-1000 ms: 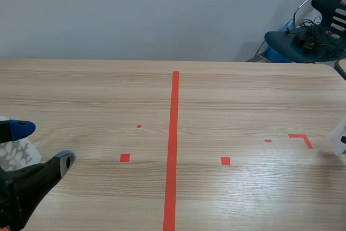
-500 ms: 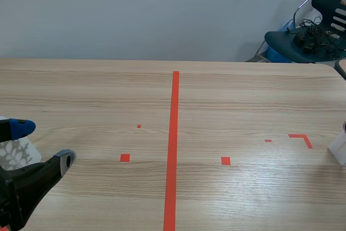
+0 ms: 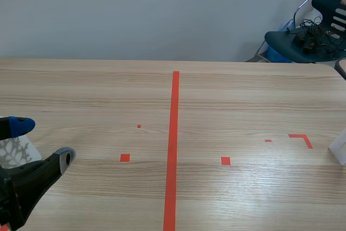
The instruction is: Do the leaf sorting experiment
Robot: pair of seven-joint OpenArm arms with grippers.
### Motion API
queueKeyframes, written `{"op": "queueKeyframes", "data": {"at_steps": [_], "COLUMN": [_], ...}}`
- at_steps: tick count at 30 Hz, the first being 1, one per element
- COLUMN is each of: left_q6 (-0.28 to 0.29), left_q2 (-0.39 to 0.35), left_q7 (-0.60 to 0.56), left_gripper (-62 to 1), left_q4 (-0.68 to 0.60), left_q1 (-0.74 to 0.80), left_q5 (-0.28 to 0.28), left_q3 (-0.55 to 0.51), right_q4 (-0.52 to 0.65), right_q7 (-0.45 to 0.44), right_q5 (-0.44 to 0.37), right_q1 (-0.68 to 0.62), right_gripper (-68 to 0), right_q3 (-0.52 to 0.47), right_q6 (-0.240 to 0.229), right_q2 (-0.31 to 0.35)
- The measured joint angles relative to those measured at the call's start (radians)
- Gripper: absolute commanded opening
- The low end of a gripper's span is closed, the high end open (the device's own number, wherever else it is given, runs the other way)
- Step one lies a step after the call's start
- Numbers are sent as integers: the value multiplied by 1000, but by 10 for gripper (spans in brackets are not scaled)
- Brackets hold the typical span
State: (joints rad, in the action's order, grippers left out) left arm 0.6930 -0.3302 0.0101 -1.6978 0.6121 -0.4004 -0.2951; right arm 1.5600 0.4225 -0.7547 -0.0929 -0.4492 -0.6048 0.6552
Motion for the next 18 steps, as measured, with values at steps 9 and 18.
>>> {"op": "queueKeyframes", "data": {"at_steps": [9,18], "left_q6": [0,0], "left_q2": [0,0], "left_q7": [0,0], "left_gripper": [14,14], "left_q4": [0,0], "left_q1": [0,0], "left_q5": [0,-11], "left_q3": [0,0], "right_q4": [372,398], "right_q7": [-6,-55], "right_q5": [-51,-80], "right_q1": [-367,-567], "right_gripper": [-112,4], "right_q3": [4,6], "right_q6": [13,13], "right_q2": [-76,-205]}}
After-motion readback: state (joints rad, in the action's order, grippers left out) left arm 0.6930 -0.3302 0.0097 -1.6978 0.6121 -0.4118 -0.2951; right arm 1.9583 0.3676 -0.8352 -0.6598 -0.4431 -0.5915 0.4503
